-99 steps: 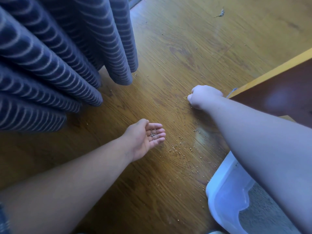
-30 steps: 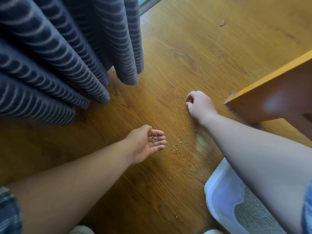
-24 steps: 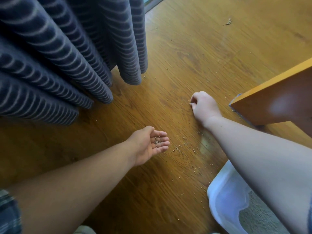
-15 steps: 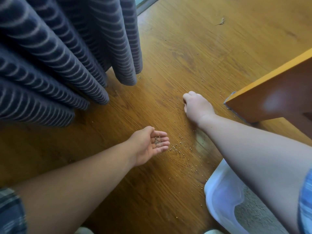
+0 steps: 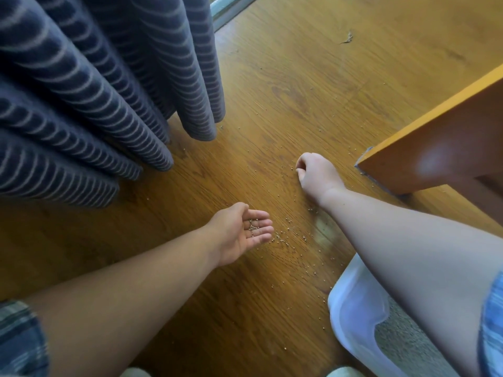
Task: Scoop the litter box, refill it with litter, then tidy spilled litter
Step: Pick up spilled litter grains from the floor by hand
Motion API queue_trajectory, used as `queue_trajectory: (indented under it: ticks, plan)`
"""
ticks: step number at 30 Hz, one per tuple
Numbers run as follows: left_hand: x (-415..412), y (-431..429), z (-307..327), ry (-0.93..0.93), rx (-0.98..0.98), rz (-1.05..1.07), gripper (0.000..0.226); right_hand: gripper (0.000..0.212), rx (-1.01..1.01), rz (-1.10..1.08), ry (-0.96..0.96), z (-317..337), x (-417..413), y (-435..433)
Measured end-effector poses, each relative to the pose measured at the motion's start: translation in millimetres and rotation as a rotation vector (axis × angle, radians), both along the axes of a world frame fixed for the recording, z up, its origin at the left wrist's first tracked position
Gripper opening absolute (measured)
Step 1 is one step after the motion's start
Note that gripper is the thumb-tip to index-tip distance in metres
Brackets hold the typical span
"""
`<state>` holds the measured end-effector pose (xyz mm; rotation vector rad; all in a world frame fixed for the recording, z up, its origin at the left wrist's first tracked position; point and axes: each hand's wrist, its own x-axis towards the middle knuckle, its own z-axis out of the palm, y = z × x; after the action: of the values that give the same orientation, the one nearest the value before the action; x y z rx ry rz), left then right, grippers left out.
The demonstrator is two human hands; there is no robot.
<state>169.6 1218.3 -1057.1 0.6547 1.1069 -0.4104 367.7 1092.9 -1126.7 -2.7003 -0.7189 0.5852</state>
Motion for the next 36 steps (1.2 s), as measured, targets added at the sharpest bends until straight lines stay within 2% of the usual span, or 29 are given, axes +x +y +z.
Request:
queue_trajectory:
  ticks: [14,22,24,27,29,31,33,36]
  plan:
    - [-2,9,-3,0.007,-0.008,0.024,0.043,0.007,-0.066,0.107,-0.03,-3,2,11]
    - [-2,6,-6,0.016,-0.012,0.03,0.043,0.006,-0.212,0.208,-0.108,6,-4,24]
    - [-1,4,-4,0.016,-0.015,0.021,0.043,0.004,-0.186,0.192,-0.055,13,-7,30]
    - [0,4,-4,0.001,-0.04,0.023,0.044,0.003,0.089,0.151,0.081,33,-18,33]
    - [2,4,-5,-0.022,-0.07,0.034,0.045,0.004,0.225,0.221,0.221,58,-34,29]
    - [5,1,-7,-0.049,-0.119,0.051,0.045,0.007,0.223,0.331,0.353,79,-52,18]
    - [9,-6,-7,-0.077,-0.175,0.06,0.045,0.012,0.174,0.394,0.398,90,-59,2]
    - [16,-16,-3,-0.08,-0.157,0.012,0.045,0.017,0.116,0.304,0.365,90,-48,-24]
